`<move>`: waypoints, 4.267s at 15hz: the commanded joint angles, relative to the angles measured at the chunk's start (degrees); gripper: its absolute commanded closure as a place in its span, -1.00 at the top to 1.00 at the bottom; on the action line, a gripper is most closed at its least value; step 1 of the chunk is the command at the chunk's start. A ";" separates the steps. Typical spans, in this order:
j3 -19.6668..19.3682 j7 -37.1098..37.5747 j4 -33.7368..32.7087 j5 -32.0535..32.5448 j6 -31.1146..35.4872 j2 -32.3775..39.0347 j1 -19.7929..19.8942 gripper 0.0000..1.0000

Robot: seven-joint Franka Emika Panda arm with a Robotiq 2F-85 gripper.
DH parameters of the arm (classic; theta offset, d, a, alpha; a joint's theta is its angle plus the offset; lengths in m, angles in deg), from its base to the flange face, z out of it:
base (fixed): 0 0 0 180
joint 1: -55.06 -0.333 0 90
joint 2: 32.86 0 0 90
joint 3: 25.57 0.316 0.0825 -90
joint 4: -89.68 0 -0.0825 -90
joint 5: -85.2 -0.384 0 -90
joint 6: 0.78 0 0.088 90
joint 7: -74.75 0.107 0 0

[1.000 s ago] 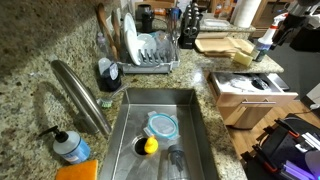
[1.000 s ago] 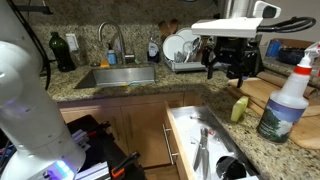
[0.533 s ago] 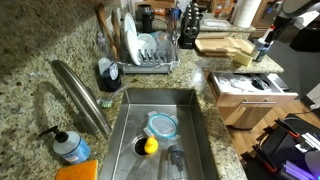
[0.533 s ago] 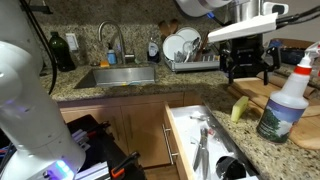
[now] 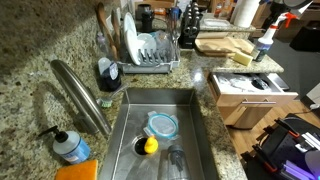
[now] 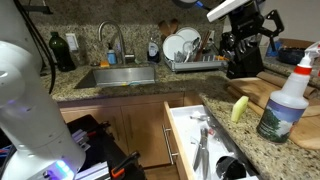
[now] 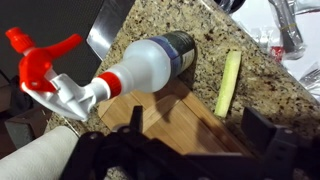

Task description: Place the yellow sponge inside the open drawer

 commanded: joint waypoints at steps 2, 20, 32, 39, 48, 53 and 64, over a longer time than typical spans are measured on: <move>0.47 -10.27 -0.26 -8.65 0.95 2.87 1.81 1.00; 1.21 -13.00 -7.22 -9.08 2.08 12.42 3.39 1.00; 3.82 -19.19 -8.57 -18.16 -0.02 17.68 5.42 1.00; 4.83 -18.28 -12.97 -19.19 -1.92 24.76 5.74 1.00; 8.05 -21.98 -12.25 -25.45 -0.21 26.05 9.22 1.00; 7.32 -19.74 -11.68 -23.78 -0.25 25.94 8.28 1.00; 7.35 -19.78 -11.89 -23.63 -0.18 26.22 8.22 -0.39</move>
